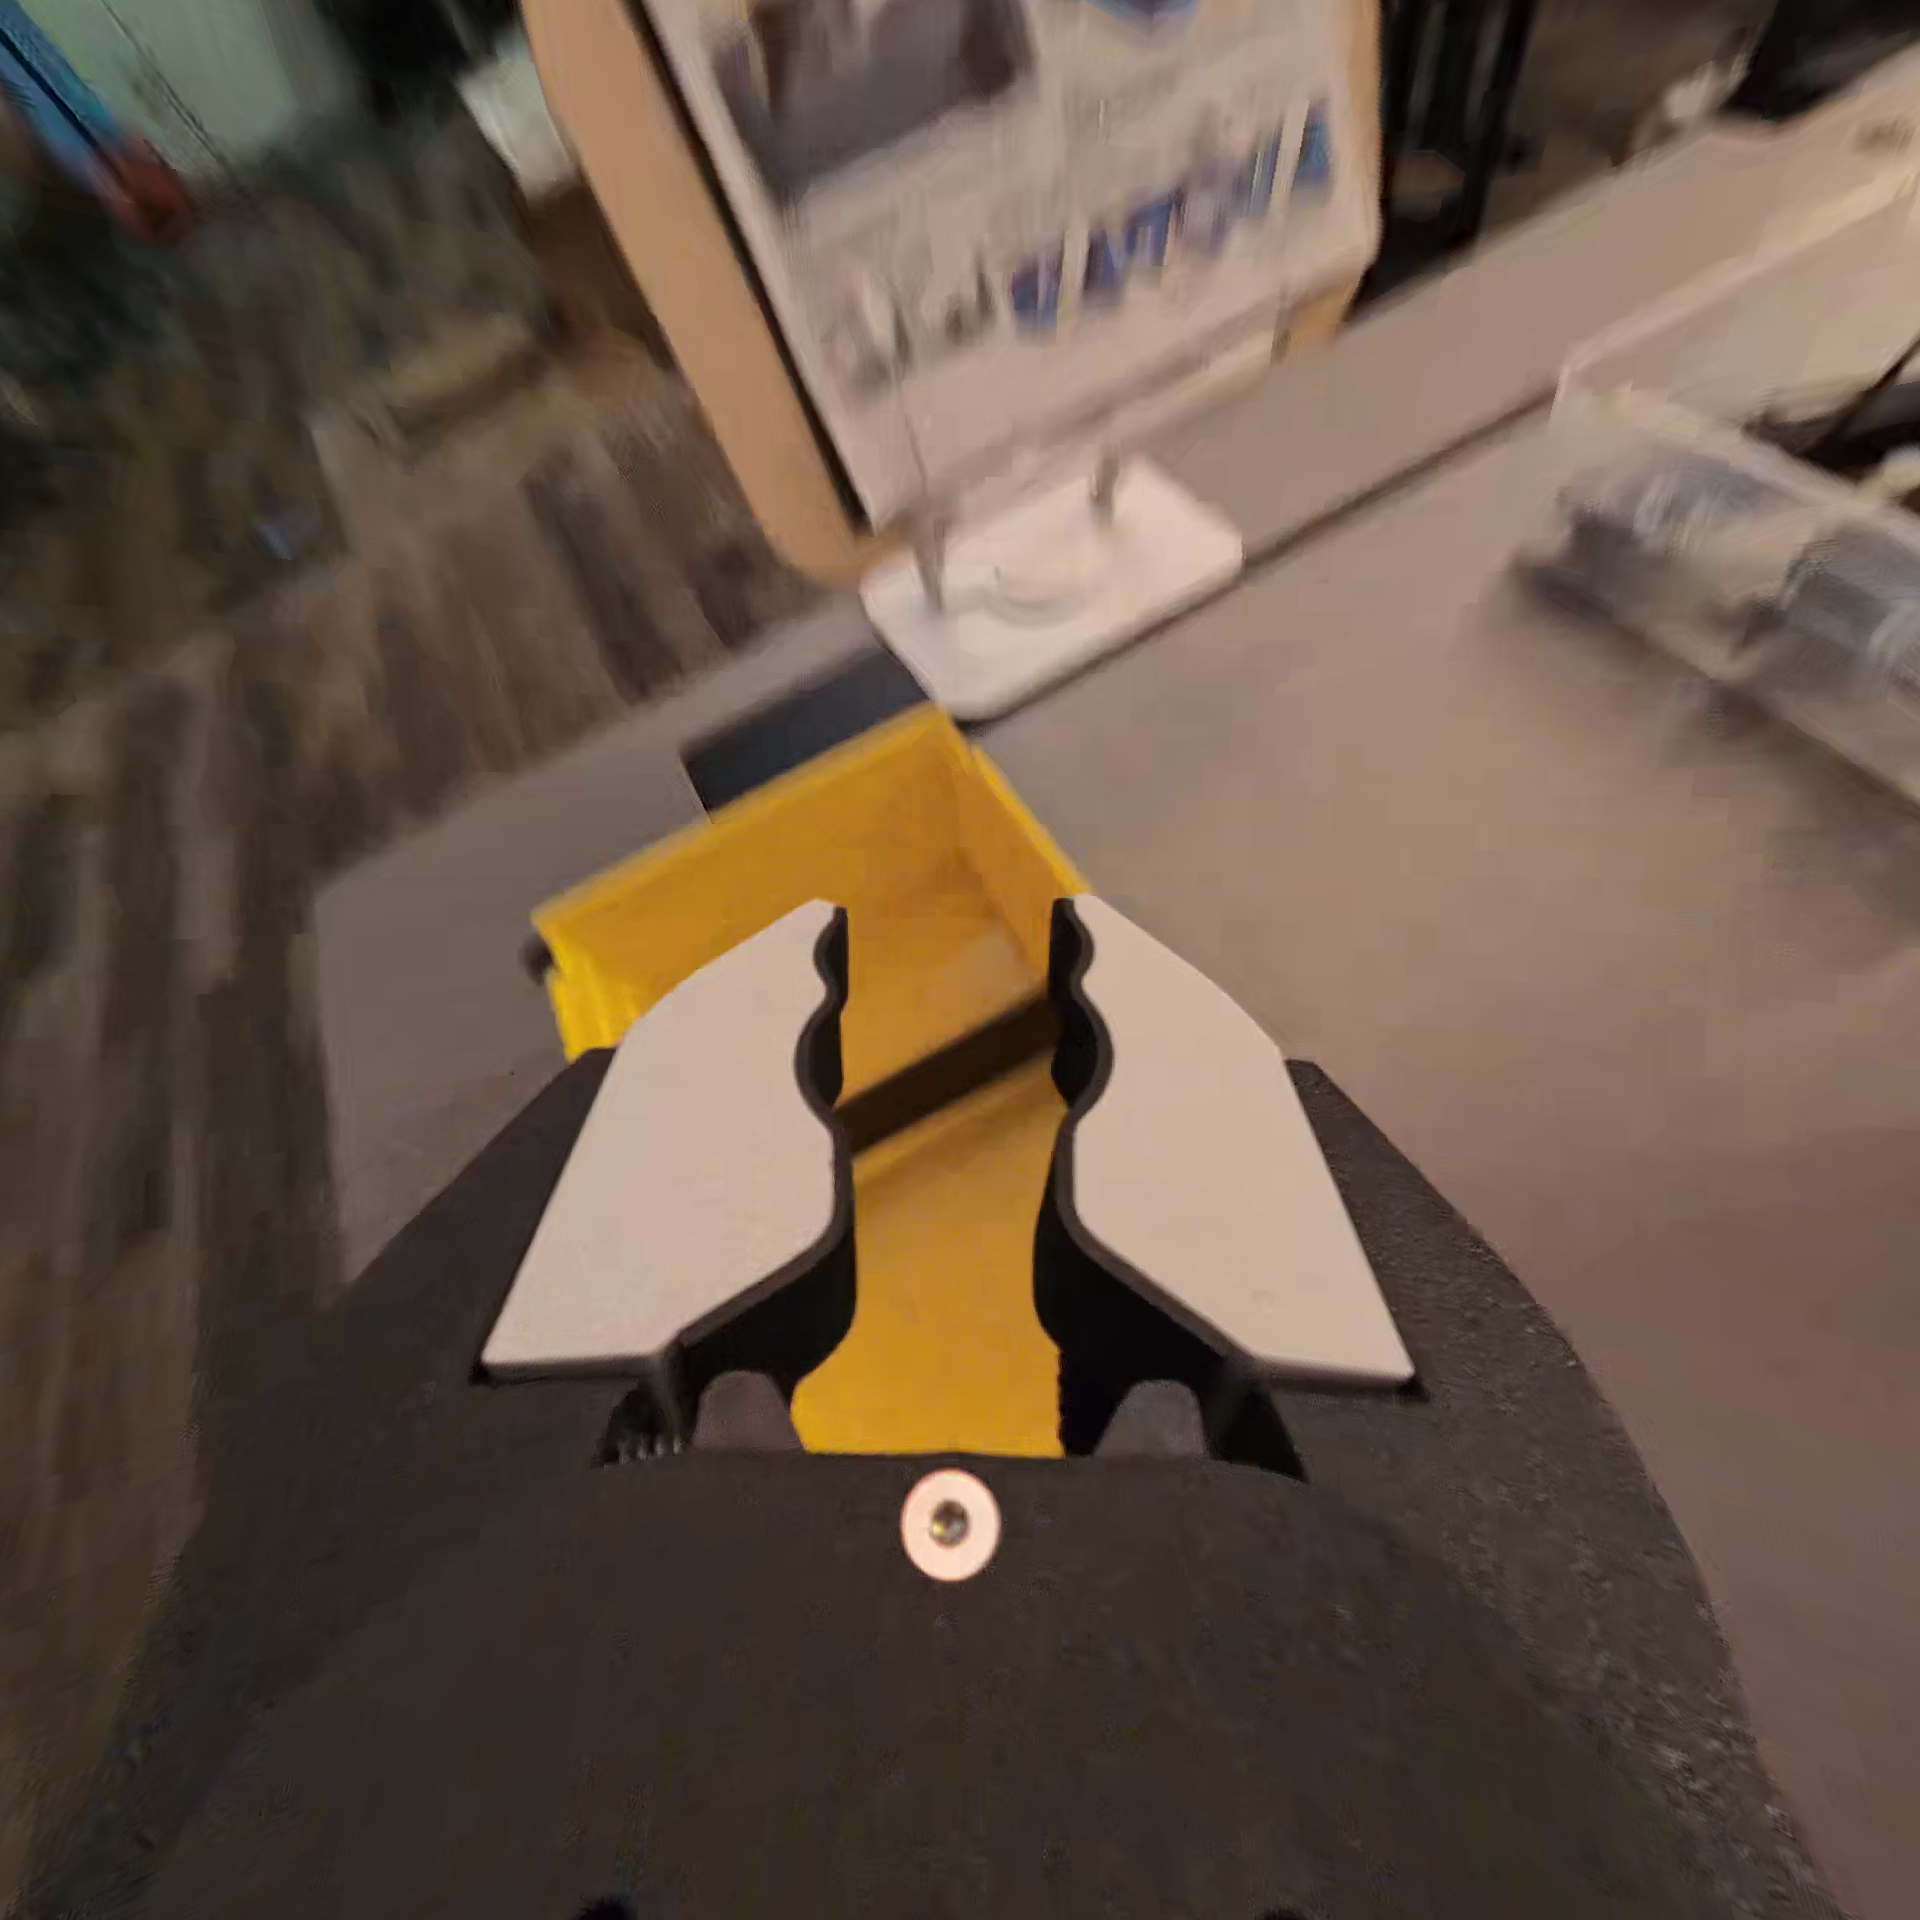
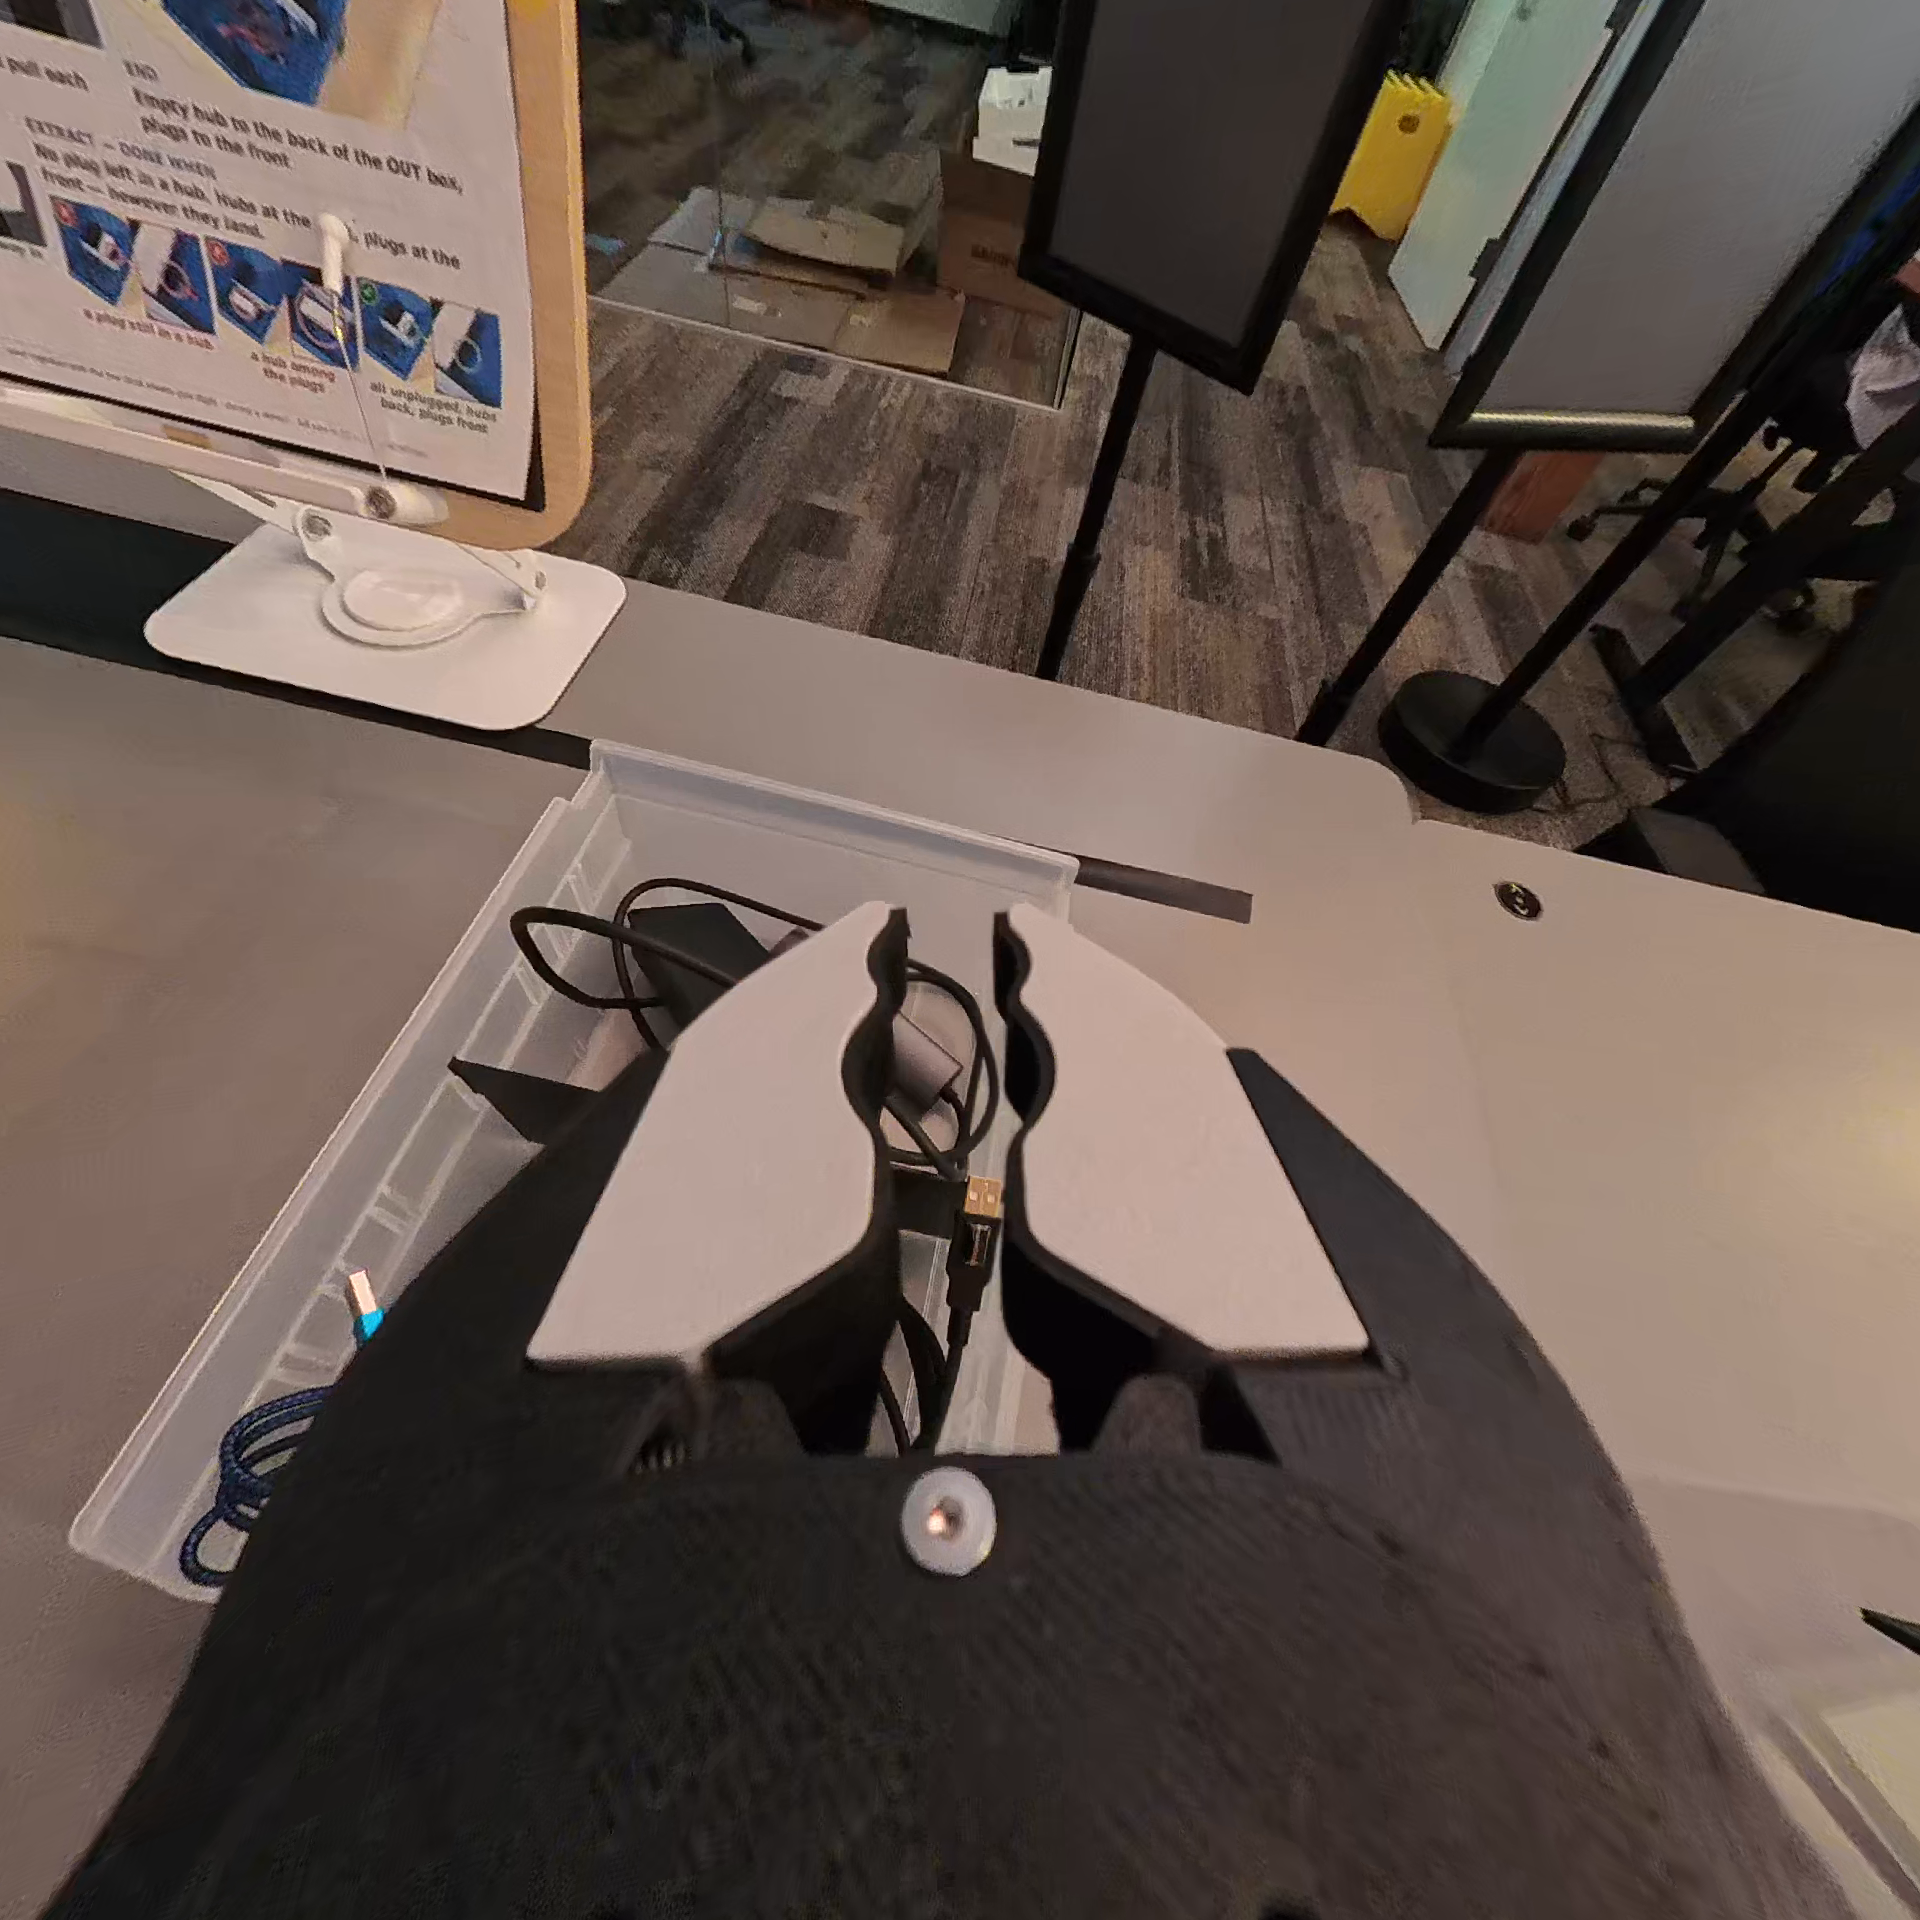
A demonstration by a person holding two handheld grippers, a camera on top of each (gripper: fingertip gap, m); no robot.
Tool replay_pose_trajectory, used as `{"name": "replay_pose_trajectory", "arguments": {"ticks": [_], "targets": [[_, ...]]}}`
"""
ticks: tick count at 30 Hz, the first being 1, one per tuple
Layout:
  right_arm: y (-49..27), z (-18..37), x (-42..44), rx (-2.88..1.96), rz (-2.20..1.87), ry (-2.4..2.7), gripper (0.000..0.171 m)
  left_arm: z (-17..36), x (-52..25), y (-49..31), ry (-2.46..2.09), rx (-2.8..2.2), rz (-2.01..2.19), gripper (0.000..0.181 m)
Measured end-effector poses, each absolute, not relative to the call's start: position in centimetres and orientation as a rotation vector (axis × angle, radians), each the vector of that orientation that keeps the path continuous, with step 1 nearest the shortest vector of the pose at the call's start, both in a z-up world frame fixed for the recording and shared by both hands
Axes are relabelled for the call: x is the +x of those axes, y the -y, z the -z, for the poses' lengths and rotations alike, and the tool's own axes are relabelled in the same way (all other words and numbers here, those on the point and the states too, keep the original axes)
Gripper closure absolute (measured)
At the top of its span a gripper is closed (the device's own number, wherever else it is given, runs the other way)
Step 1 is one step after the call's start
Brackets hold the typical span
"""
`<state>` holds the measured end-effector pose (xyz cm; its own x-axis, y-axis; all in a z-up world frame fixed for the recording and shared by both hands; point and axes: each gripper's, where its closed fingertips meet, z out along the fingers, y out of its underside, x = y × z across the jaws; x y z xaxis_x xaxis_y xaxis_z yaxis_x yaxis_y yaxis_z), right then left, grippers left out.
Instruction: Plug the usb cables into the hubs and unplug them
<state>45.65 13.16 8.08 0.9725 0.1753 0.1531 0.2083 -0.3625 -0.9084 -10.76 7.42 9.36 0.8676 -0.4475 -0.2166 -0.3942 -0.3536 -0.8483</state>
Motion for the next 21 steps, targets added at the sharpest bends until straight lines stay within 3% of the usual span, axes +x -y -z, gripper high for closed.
{"name": "replay_pose_trajectory", "arguments": {"ticks": [8,14,21], "targets": [[-13.8,-7.5,43.6,-1.977,0.114,0.352,0.15,3.1,-25.5,-10.1,-0.174,-2.58,-0.043,0.127],[-14.2,-6.9,41.5,-1.999,0.115,0.432,0.146,6.7,-27.6,-10.0,-0.04,-2.677,0.084,0.139],[-14.6,-6.0,37.6,-2.012,-0.044,0.489,0.145,11.3,-24.4,-8.5,-0.134,-2.945,0.27,0.16]]}}
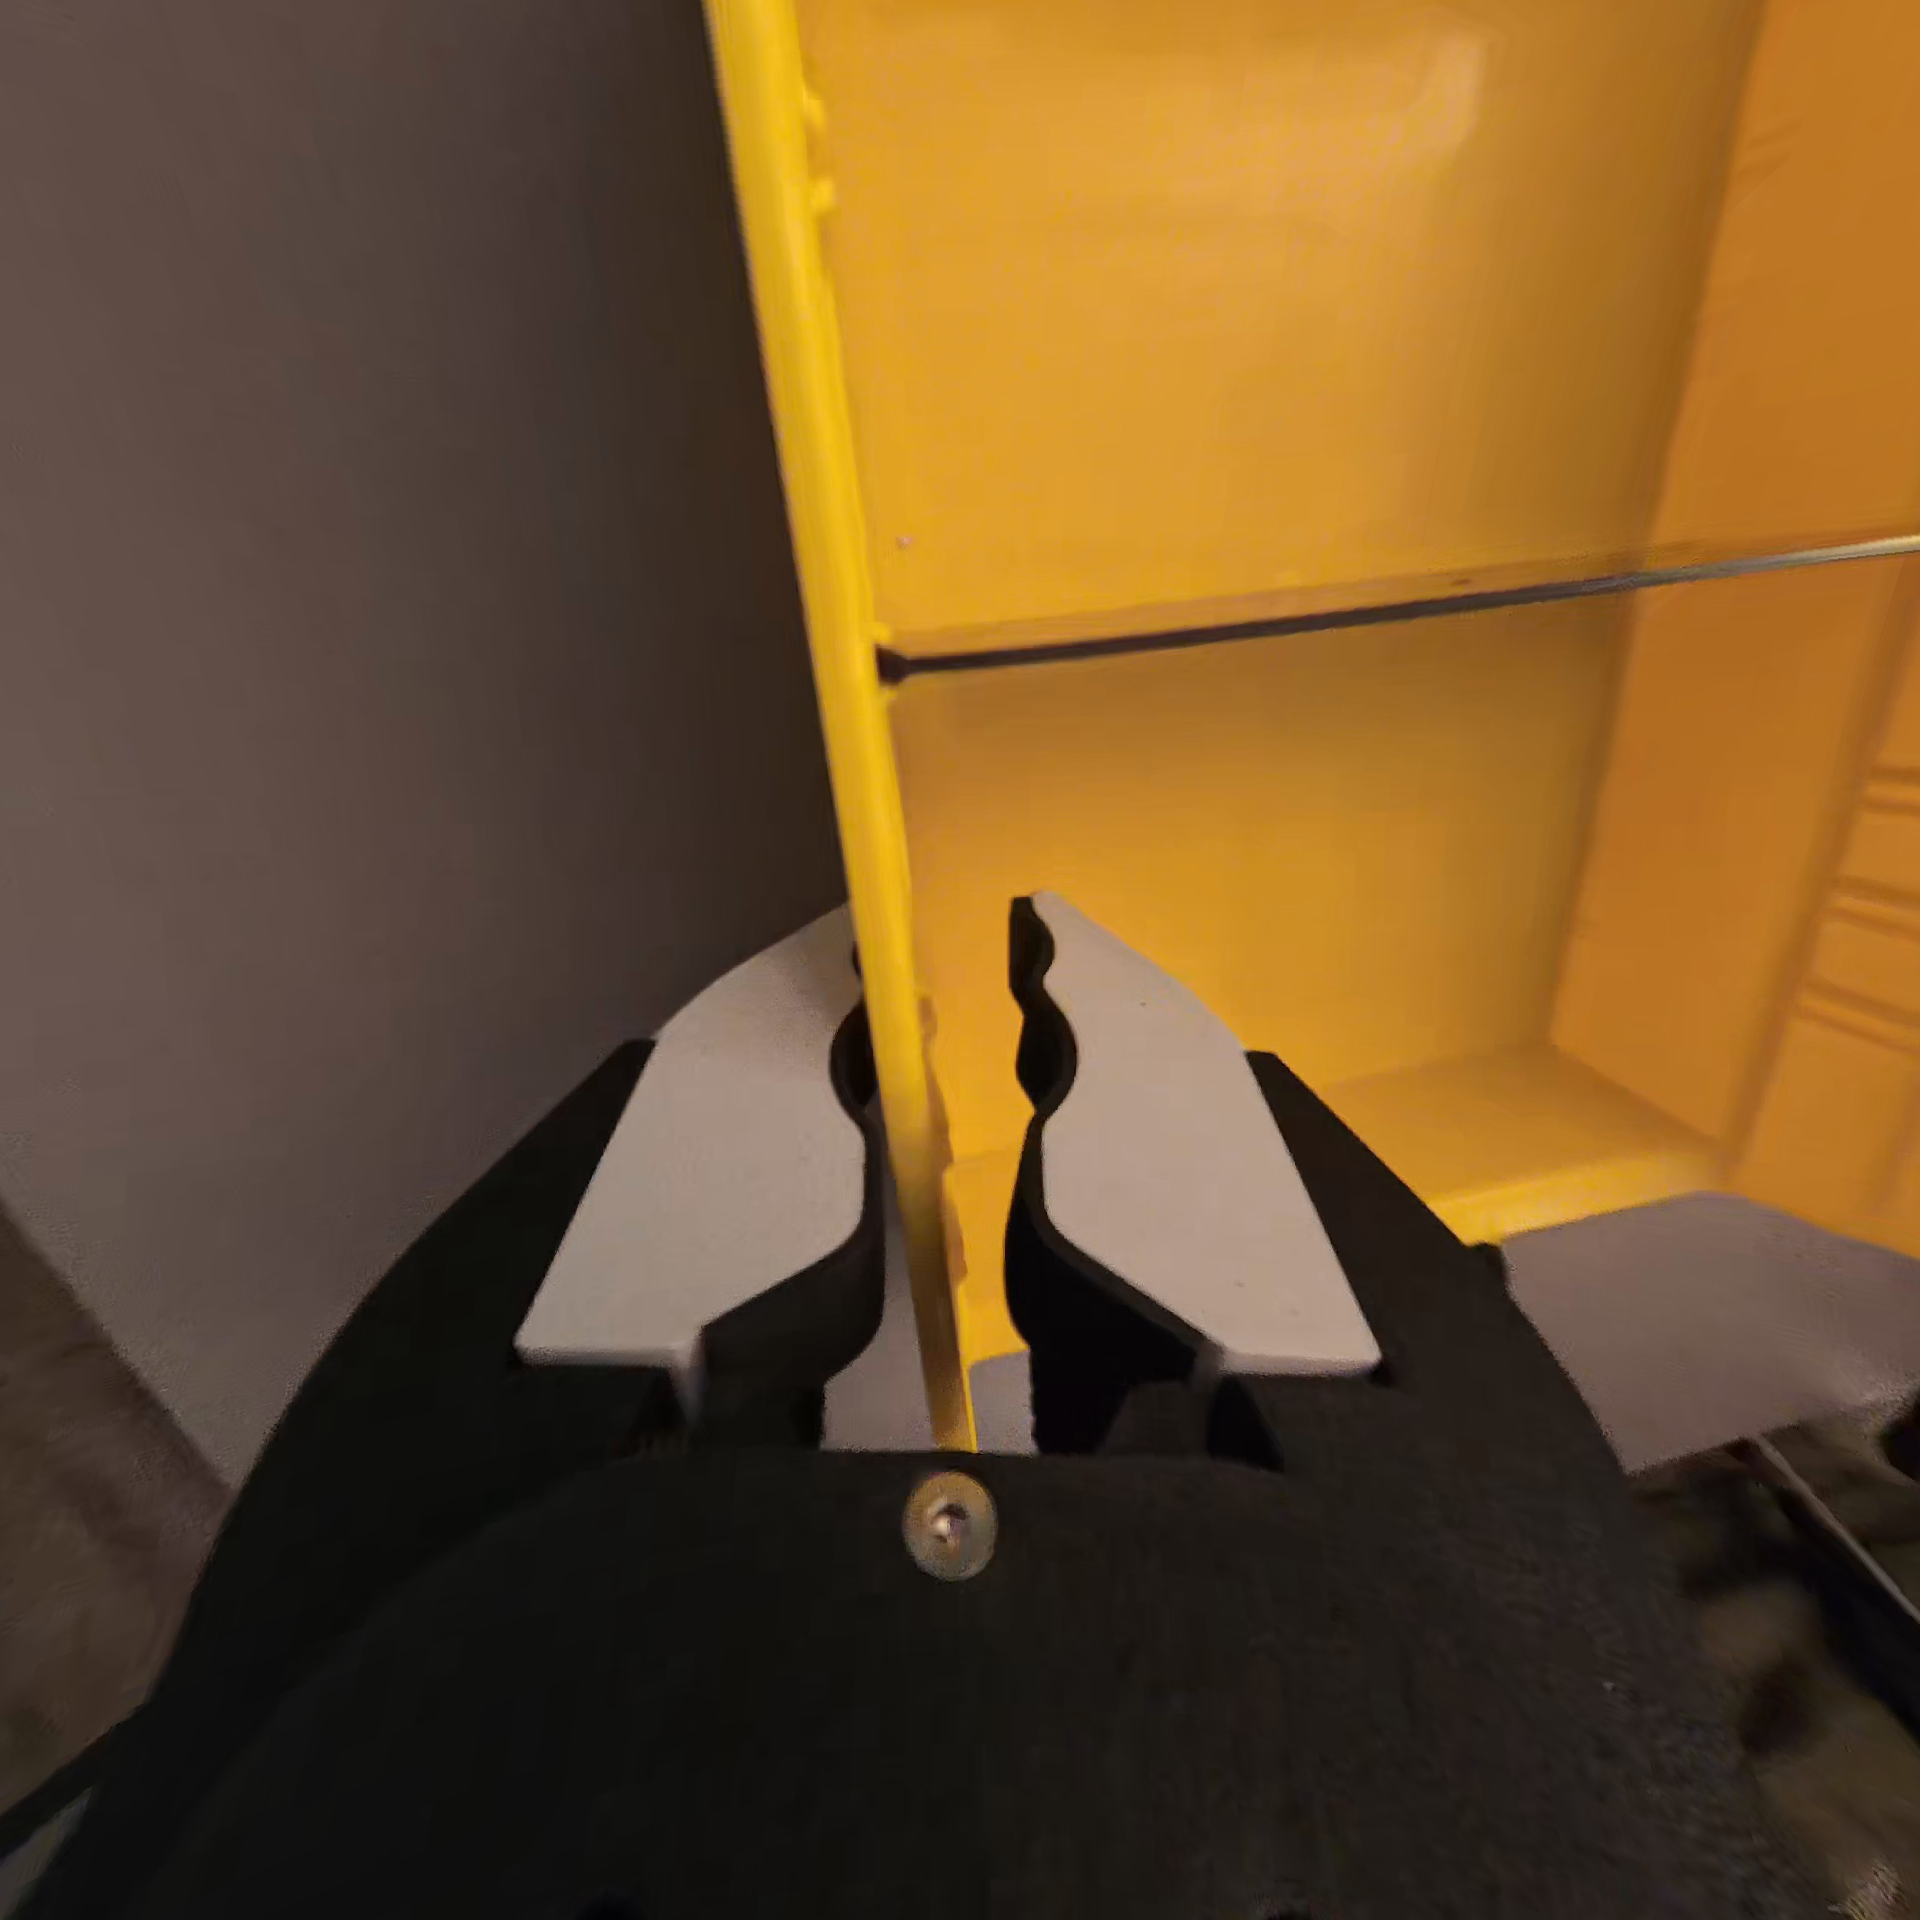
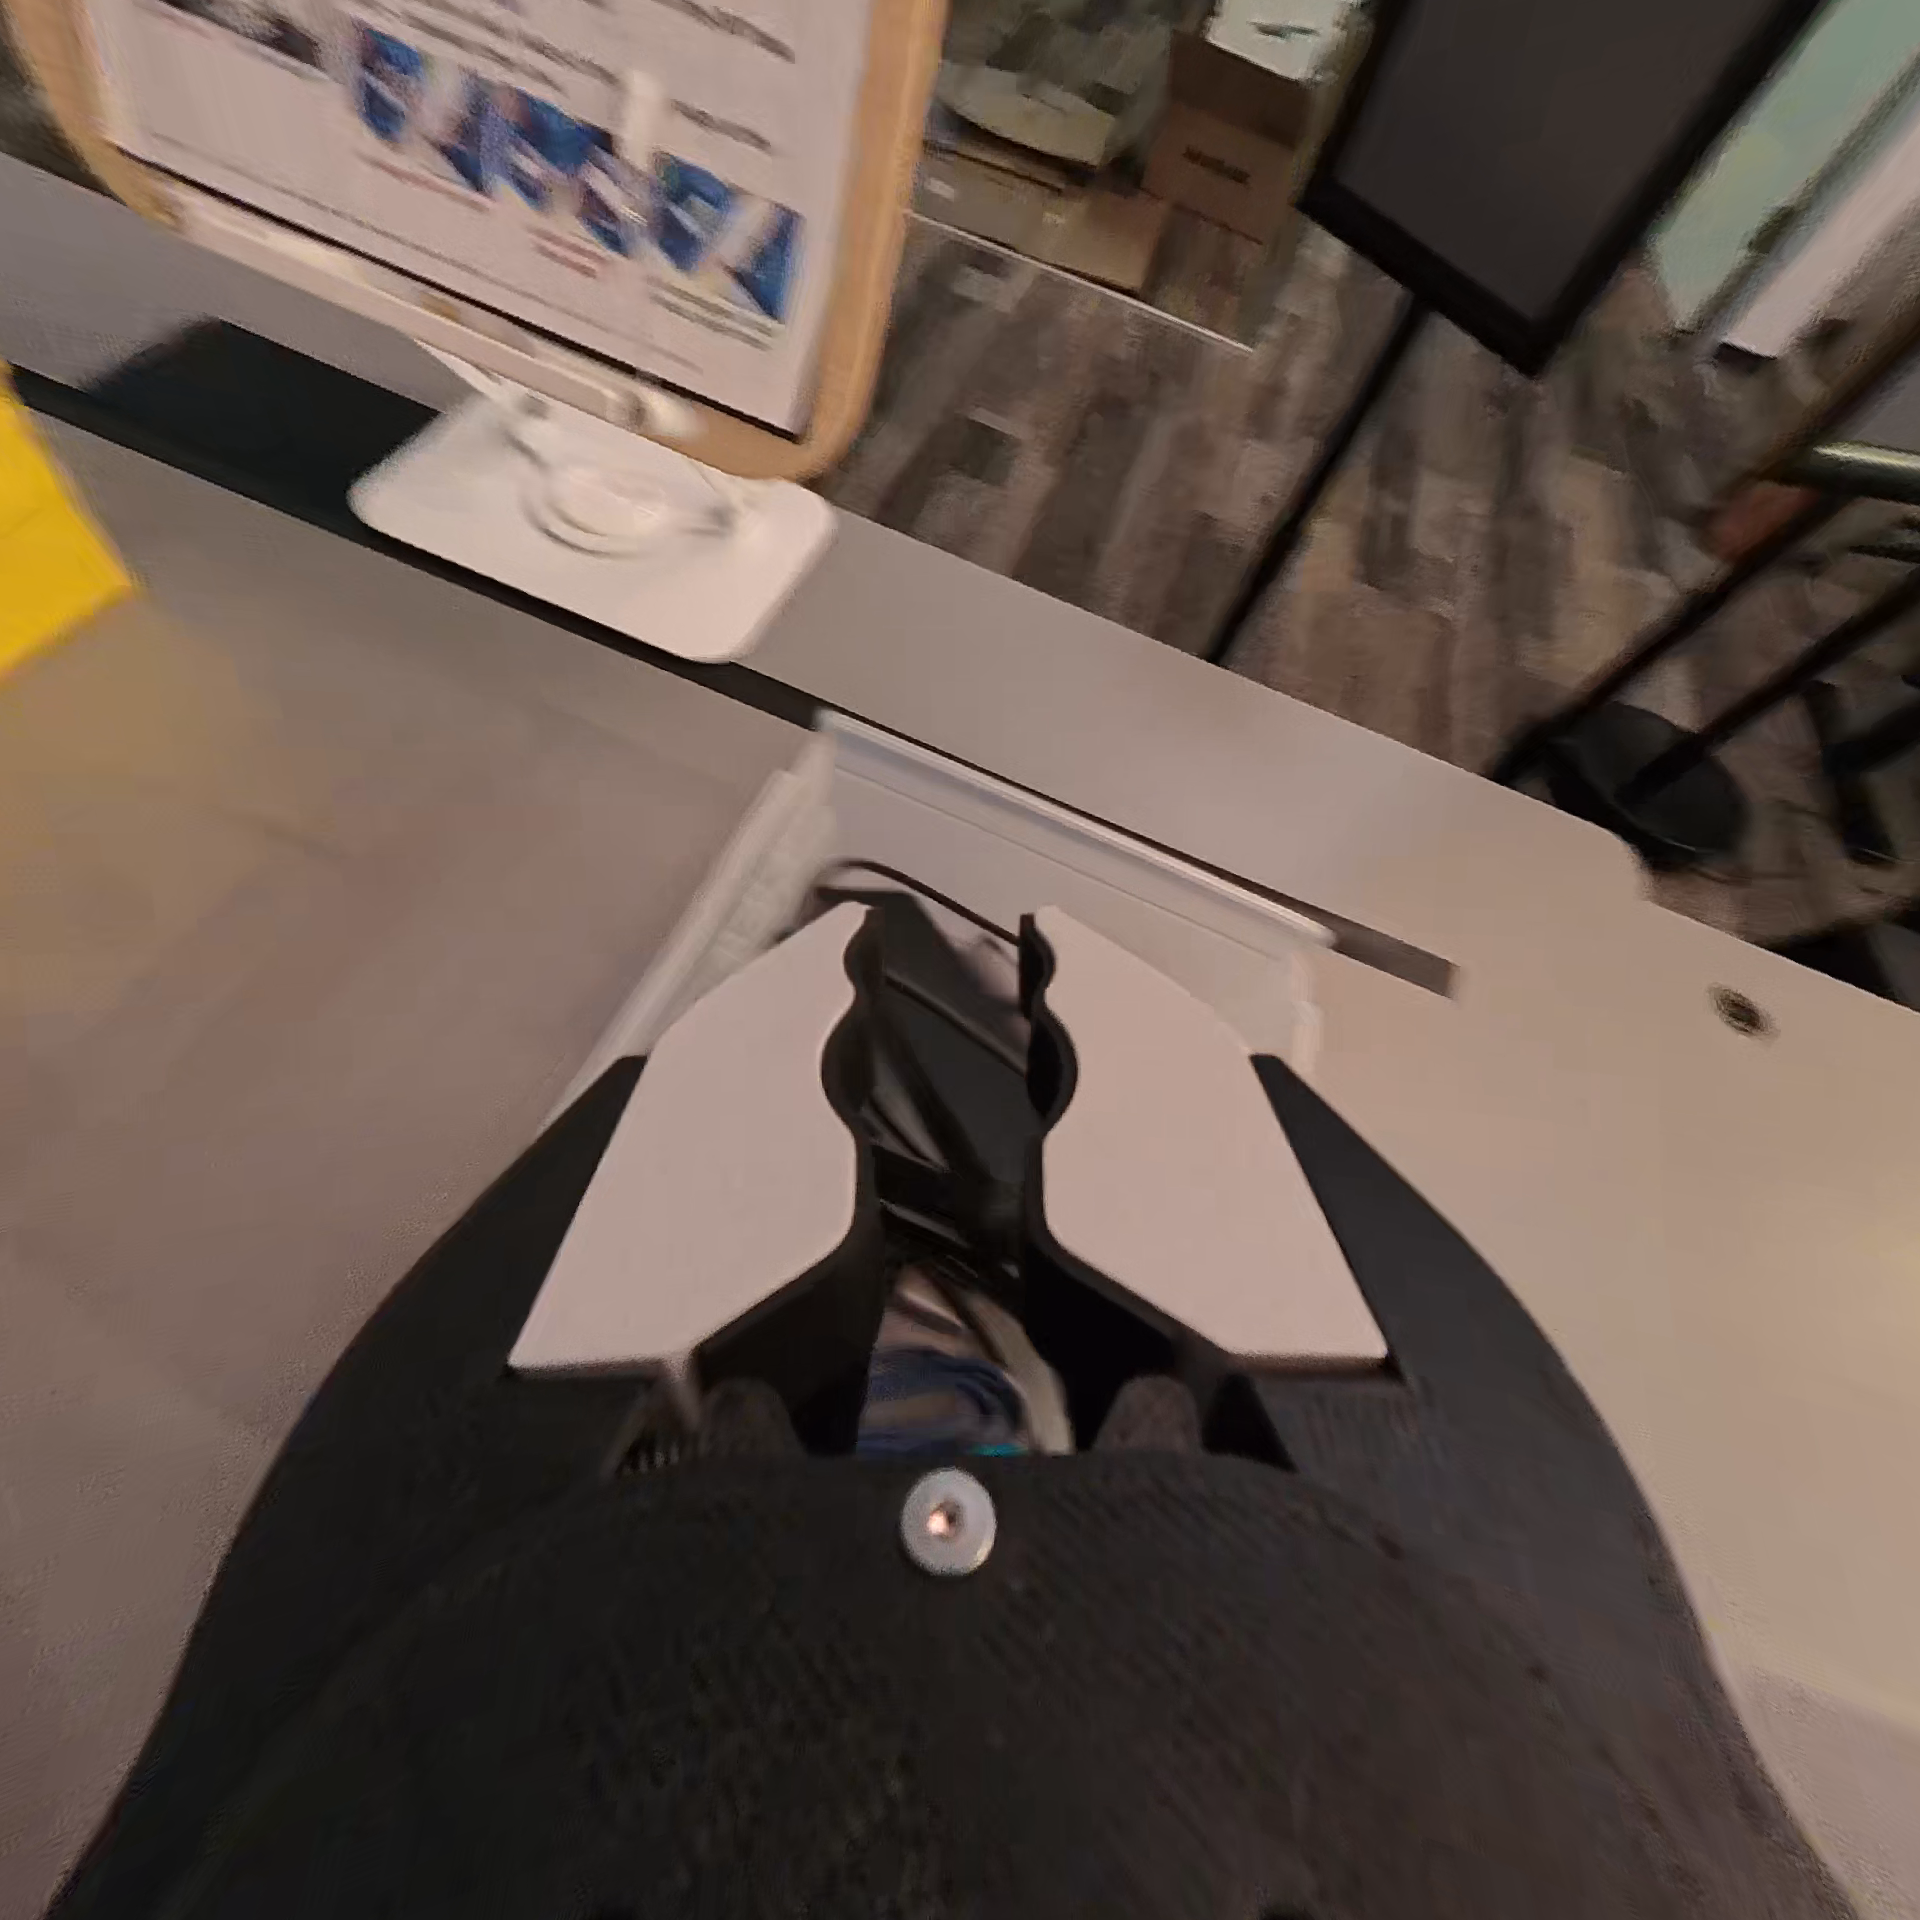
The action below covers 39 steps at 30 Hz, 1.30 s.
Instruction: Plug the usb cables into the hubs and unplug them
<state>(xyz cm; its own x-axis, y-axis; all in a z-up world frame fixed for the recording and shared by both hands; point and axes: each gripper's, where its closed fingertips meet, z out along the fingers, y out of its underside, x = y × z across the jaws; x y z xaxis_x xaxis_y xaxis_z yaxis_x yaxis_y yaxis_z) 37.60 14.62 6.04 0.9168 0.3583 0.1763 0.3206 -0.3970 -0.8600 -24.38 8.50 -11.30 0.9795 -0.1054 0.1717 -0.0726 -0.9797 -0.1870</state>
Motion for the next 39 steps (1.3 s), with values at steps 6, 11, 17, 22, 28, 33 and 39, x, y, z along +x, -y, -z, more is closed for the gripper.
{"name": "replay_pose_trajectory", "arguments": {"ticks": [6,11,17,22,28,33,39], "targets": [[-12.7,-5.9,24.4,-1.932,-0.481,0.739,0.143,11.8,-19.5,-10.3,-0.358,-2.999,0.149,0.172],[-11.9,-1.6,17.1,-2.027,-0.606,0.859,0.142,12.0,-12.6,-10.9,-0.595,-3.016,0.064,0.156],[-12.0,4.9,14.4,-2.25,-0.581,0.86,0.116,11.7,-4.0,-8.3,-0.763,-3.033,0.314,0.129],[-12.7,8.2,16.5,-2.391,-0.296,0.893,0.112,11.7,-0.4,-7.0,-0.857,-3.033,0.296,0.118],[-12.2,11.0,19.5,-2.586,-0.196,0.895,0.12,11.9,2.1,-6.2,-0.97,-3.004,0.19,0.111],[-11.9,12.1,20.1,-2.68,-0.224,0.852,0.129,11.3,3.0,-5.9,-0.996,-2.984,0.247,0.118],[-13.1,12.3,21.1,-2.68,-0.129,0.764,0.141,7.0,2.1,-6.9,-0.951,-2.808,0.242,0.121]]}}
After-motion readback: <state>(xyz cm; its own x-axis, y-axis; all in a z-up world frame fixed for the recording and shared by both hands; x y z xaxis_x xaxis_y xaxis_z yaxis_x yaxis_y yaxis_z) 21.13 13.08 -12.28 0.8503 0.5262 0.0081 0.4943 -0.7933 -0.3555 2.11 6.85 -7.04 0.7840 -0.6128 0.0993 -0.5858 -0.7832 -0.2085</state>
